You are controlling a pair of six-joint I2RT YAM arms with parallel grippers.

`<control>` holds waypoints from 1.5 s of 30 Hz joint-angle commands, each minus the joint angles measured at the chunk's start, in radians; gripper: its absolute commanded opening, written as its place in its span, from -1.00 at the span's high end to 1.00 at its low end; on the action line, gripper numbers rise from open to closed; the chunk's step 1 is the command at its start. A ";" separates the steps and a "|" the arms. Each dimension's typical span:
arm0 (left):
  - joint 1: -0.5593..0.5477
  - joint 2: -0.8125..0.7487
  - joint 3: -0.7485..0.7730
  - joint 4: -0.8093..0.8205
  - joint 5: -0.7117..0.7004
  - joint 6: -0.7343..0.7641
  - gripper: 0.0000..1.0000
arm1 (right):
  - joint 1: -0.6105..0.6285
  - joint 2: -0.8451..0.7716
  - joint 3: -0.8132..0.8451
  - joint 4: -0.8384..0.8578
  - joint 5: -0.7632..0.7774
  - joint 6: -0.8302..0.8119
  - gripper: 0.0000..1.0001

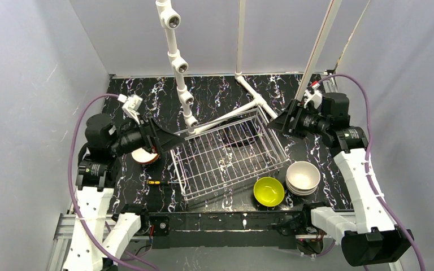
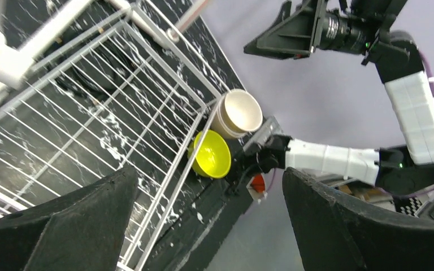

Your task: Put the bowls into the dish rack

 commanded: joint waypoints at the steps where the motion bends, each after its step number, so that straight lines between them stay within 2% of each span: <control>1: -0.106 -0.037 -0.069 0.064 0.007 -0.032 -0.96 | 0.106 0.026 -0.016 -0.087 0.065 -0.055 -0.43; 6: -0.340 -0.043 -0.154 0.089 -0.282 -0.095 -0.96 | 0.354 0.049 -0.021 -0.125 0.350 0.017 -0.42; 8: -0.421 -0.034 -0.190 0.126 -0.363 -0.152 -0.96 | 0.397 0.058 -0.025 -0.151 0.441 0.037 -0.39; 11: -0.580 -0.014 -0.251 0.170 -0.546 -0.241 -0.96 | 0.414 0.050 -0.038 -0.162 0.513 0.056 -0.38; 14: -0.794 0.052 -0.261 0.202 -0.732 -0.310 -0.96 | 0.414 0.033 -0.041 -0.165 0.580 0.073 -0.38; 17: -0.973 0.174 -0.196 0.202 -0.910 -0.338 -0.96 | 0.414 0.021 -0.038 -0.167 0.617 0.080 -0.38; 20: -1.102 0.312 -0.103 0.185 -1.035 -0.356 -0.94 | 0.414 0.007 -0.034 -0.177 0.650 0.082 -0.39; 26: -1.229 0.581 0.025 0.186 -1.086 -0.402 -0.48 | 0.414 -0.040 -0.020 -0.230 0.786 0.091 -0.38; 31: -1.295 0.754 0.129 0.131 -1.109 -0.404 -0.31 | 0.415 -0.078 -0.002 -0.279 0.882 0.098 -0.39; 35: -1.322 0.846 0.150 0.103 -1.174 -0.445 -0.14 | 0.414 -0.107 -0.006 -0.291 0.923 0.110 -0.39; 39: -1.341 0.918 0.159 0.138 -1.260 -0.455 -0.11 | 0.414 -0.132 -0.022 -0.289 0.929 0.128 -0.40; 45: -1.347 0.985 0.170 0.125 -1.260 -0.554 -0.10 | 0.415 -0.157 -0.022 -0.302 0.953 0.127 -0.40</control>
